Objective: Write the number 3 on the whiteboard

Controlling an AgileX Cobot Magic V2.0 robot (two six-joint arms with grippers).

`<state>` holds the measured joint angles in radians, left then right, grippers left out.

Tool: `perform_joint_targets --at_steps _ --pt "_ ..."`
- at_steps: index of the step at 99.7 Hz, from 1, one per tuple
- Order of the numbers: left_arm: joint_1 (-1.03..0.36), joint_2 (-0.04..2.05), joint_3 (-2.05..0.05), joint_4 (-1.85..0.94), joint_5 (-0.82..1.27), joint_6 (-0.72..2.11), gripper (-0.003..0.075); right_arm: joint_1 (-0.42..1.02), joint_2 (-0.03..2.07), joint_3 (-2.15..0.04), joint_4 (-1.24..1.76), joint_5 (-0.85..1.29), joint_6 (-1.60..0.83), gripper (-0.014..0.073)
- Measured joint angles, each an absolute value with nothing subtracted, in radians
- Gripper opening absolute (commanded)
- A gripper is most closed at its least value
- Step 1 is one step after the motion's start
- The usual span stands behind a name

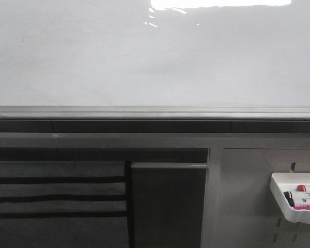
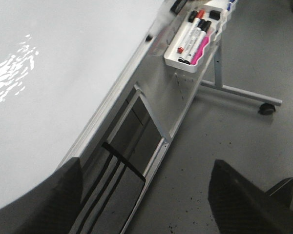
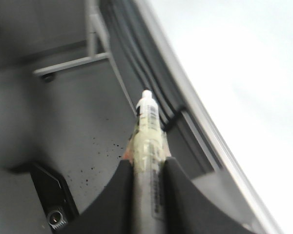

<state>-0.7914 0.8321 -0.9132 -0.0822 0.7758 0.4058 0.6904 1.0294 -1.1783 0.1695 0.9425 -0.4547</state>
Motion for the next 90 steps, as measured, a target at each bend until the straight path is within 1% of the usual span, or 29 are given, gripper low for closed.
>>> perform_joint_targets --at_steps 11,24,38,51,66,90 --pt "-0.724 0.796 -0.859 -0.066 0.749 0.314 0.0501 0.602 0.954 -1.087 0.125 0.920 -0.284 -0.0024" --pt "-0.617 0.779 -0.792 -0.060 0.702 0.218 0.0496 0.500 0.858 -0.947 0.113 0.841 -0.188 -0.0024" --pt "-0.526 0.779 -0.761 -0.060 0.672 0.194 0.0492 0.472 0.792 -0.812 0.111 0.749 -0.169 -0.0024" --pt "-0.494 0.779 -0.760 -0.060 0.662 0.190 0.0492 0.472 0.783 -0.759 0.111 0.718 -0.165 -0.0024" --pt "-0.491 0.779 -0.760 -0.060 0.661 0.190 0.0492 0.472 0.834 -0.796 0.120 0.686 -0.163 -0.0024" --pt "-0.491 0.779 -0.760 -0.060 0.661 0.190 0.0492 0.472 1.074 -1.063 0.123 0.780 -0.160 -0.0023"
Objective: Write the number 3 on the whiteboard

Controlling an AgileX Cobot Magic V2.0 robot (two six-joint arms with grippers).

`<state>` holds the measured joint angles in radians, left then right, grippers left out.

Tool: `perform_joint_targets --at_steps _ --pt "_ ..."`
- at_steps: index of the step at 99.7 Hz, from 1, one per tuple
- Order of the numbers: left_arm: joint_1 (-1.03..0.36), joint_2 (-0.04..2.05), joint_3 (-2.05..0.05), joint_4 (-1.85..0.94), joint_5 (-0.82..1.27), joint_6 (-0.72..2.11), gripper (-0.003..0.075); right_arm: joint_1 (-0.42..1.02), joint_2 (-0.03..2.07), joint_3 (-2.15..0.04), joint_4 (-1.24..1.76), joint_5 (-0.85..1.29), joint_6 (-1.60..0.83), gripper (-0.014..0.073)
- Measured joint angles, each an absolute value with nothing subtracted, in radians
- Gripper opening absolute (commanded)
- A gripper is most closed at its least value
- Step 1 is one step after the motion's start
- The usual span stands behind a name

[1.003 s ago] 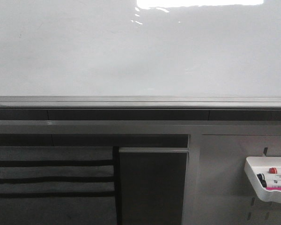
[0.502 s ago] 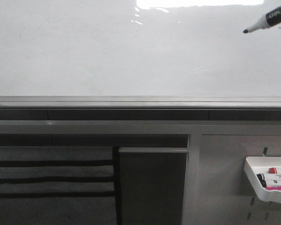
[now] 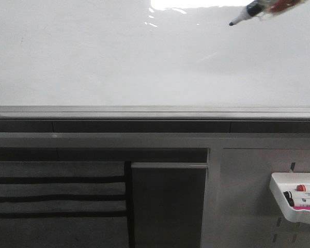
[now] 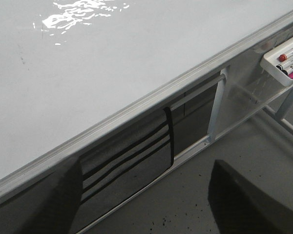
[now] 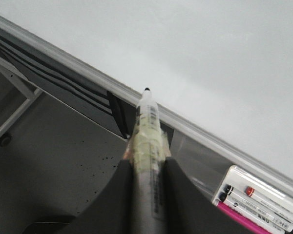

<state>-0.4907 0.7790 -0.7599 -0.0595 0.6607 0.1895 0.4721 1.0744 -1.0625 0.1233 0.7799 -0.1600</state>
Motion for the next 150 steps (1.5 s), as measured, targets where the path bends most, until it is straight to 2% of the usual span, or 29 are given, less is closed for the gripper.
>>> perform_joint_targets --at_steps 34,52,65,87,103,150 --pt "-0.491 0.779 -0.760 -0.060 0.661 0.190 0.0492 0.474 1.465 -1.455 0.134 1.031 -0.238 -0.0023" --pt "-0.491 0.779 -0.760 -0.060 0.660 0.190 0.0492 0.445 1.581 -1.612 0.284 1.123 -0.348 -0.0023" --pt "-0.491 0.779 -0.760 -0.060 0.660 0.190 0.0492 0.378 1.595 -1.609 0.474 1.120 -0.489 -0.0023" --pt "-0.491 0.779 -0.760 -0.060 0.660 0.190 0.0492 0.334 1.595 -1.500 0.529 1.032 -0.578 -0.0023" --pt "-0.491 0.779 -0.760 -0.060 0.660 0.190 0.0492 0.334 1.595 -1.488 0.556 0.945 -0.594 -0.0023" --pt "-0.491 0.779 -0.760 -0.060 0.660 0.190 0.0492 0.334 1.615 -1.521 0.524 0.864 -0.598 -0.0023"
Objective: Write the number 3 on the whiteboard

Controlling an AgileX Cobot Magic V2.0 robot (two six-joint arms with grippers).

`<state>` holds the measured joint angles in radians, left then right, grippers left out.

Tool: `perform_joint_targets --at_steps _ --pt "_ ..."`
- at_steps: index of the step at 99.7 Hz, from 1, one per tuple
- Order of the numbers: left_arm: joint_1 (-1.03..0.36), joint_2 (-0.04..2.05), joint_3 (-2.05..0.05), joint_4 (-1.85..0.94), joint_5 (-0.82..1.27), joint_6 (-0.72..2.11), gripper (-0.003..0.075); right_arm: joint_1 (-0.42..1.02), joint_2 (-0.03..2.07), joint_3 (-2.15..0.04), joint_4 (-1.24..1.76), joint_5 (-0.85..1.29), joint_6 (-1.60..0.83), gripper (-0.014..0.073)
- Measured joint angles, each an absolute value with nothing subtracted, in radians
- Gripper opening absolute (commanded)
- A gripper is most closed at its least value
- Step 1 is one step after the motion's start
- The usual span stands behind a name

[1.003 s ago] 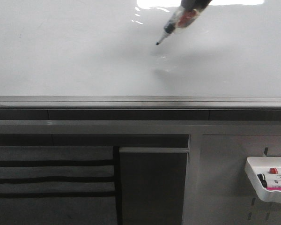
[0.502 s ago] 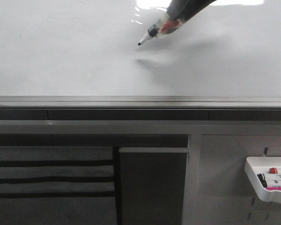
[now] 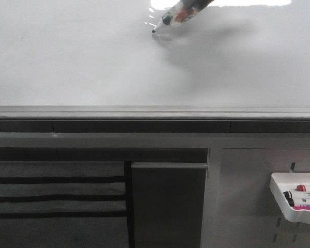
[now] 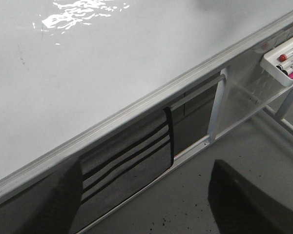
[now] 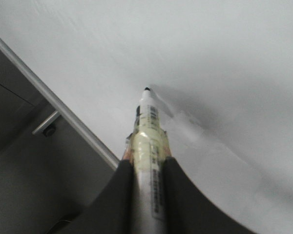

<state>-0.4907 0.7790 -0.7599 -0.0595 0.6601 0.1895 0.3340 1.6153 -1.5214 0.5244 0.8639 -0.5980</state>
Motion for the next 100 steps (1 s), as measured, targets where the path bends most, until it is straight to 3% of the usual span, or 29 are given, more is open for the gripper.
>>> perform_joint_targets --at_steps 29,55,81,100 --pt "-0.491 0.779 -0.758 -0.060 0.660 0.190 0.0492 0.289 1.596 -1.487 0.470 0.927 -0.578 -0.0023" --pt "-0.491 0.779 -0.758 -0.060 0.660 0.190 0.0492 0.368 1.602 -1.434 0.472 0.825 -0.568 -0.0023" --pt "-0.491 0.781 -0.758 -0.060 0.660 0.190 0.0492 0.301 1.554 -1.334 0.481 0.869 -0.571 -0.0023" --pt "-0.491 0.783 -0.758 -0.060 0.660 0.190 0.0492 0.398 1.580 -1.278 0.538 0.730 -0.597 -0.0023"
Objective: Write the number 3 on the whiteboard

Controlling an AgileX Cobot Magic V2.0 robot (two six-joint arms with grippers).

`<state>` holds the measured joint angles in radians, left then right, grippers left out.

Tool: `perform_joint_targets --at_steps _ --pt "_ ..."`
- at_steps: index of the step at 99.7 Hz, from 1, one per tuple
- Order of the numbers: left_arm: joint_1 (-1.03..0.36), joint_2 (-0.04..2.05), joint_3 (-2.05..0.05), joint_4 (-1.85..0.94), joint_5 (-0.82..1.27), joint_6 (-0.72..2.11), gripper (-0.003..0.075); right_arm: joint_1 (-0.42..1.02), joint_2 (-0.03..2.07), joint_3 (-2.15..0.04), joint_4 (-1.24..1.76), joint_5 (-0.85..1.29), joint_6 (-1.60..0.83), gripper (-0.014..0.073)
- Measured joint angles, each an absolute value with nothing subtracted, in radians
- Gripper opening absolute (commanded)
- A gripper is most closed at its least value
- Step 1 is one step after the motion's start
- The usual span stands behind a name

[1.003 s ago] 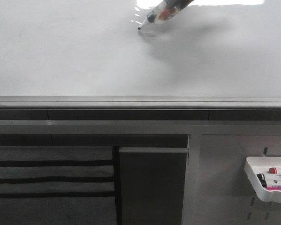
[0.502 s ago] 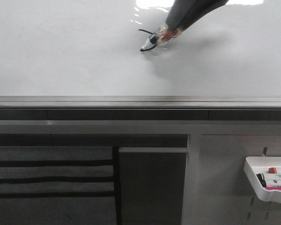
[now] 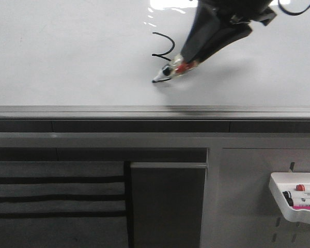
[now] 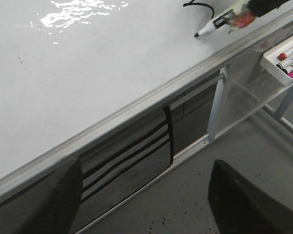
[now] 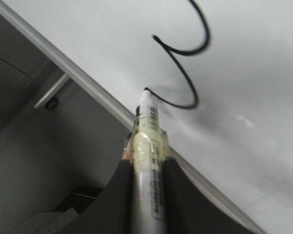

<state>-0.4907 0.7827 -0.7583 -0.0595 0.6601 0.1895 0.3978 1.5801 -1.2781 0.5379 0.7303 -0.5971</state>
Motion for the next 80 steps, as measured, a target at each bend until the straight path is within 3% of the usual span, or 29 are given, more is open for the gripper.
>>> perform_joint_targets --at_steps 16,47,80 --pt "-0.491 0.783 -0.758 -0.060 0.660 0.190 0.0492 0.421 1.574 -1.281 0.553 0.726 -0.615 -0.0023" --pt "-0.491 0.783 -0.758 -0.060 0.658 0.190 0.0492 0.463 1.214 -0.955 0.797 0.754 -0.963 -0.0023" --pt "-0.491 0.783 -0.758 -0.060 0.658 0.190 0.0492 0.463 1.037 -0.844 0.802 0.819 -1.045 -0.0023"
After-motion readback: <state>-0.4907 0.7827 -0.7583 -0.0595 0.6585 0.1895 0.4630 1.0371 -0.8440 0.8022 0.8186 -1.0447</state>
